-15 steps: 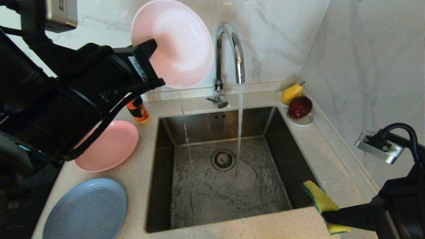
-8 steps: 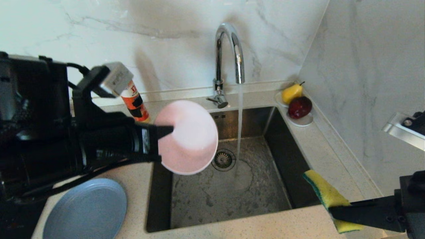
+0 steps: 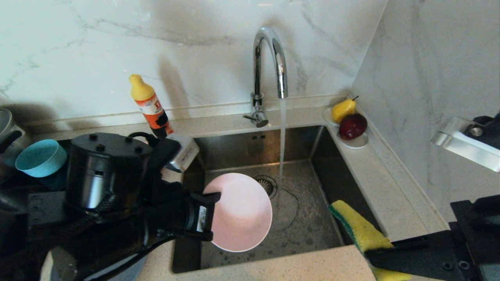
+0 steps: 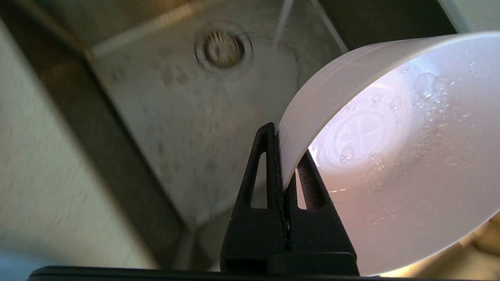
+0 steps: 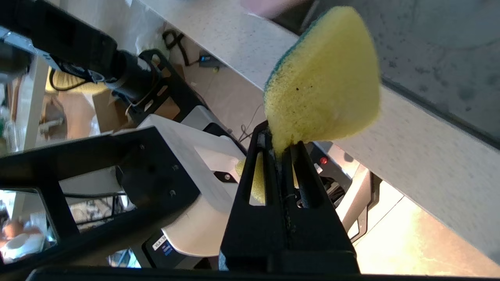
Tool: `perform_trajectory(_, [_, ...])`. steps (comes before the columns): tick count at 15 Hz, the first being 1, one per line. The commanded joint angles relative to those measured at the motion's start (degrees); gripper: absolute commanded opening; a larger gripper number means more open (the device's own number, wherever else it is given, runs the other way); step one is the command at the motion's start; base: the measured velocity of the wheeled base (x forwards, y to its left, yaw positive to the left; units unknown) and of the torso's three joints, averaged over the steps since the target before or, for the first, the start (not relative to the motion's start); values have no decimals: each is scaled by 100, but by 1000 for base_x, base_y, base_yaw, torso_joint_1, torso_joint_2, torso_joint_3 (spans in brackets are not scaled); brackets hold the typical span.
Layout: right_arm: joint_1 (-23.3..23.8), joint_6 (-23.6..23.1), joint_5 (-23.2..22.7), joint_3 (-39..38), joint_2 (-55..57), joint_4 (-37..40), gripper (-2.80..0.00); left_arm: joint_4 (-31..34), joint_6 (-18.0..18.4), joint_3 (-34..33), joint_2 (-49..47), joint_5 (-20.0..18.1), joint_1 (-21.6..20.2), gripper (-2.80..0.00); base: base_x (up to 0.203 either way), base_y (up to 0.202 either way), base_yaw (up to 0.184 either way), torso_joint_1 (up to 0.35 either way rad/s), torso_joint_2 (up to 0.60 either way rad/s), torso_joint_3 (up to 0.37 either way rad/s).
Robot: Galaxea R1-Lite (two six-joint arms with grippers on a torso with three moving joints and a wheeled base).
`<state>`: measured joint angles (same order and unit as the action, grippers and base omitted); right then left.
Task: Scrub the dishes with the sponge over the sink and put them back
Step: Wipe the bowl
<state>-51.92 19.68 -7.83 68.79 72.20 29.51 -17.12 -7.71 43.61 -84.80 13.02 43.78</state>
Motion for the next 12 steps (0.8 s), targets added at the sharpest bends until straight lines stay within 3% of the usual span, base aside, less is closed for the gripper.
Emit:
perform_trajectory(1, [-96,25,-12,298,670,12,-280,-1249,12,-127,-739,585,338,-280,0,0,0,0,0,0])
perform_trajectory(2, [-103,35,-18,426,857,13,-280,-1604,61,-134,-810,729,404,-280,0,0,0,0,0,0])
perform_trajectory(5, [-145,55,-107,809,1371,11,-280,-1756,189,-116,-959,1176,429,-280,0,0,0,0,0,0])
perform_trajectory(8, [-151,92,-123,989,1925,-238,-280,-1795,243,-159,-951,1219,526,-280,0,0,0,0,0,0])
perform_trajectory(12, [-37,116,-83,1203,2430,-681,-280,-2347,235,-191,-955,1360,570,-280,0,0,0,0,0,0])
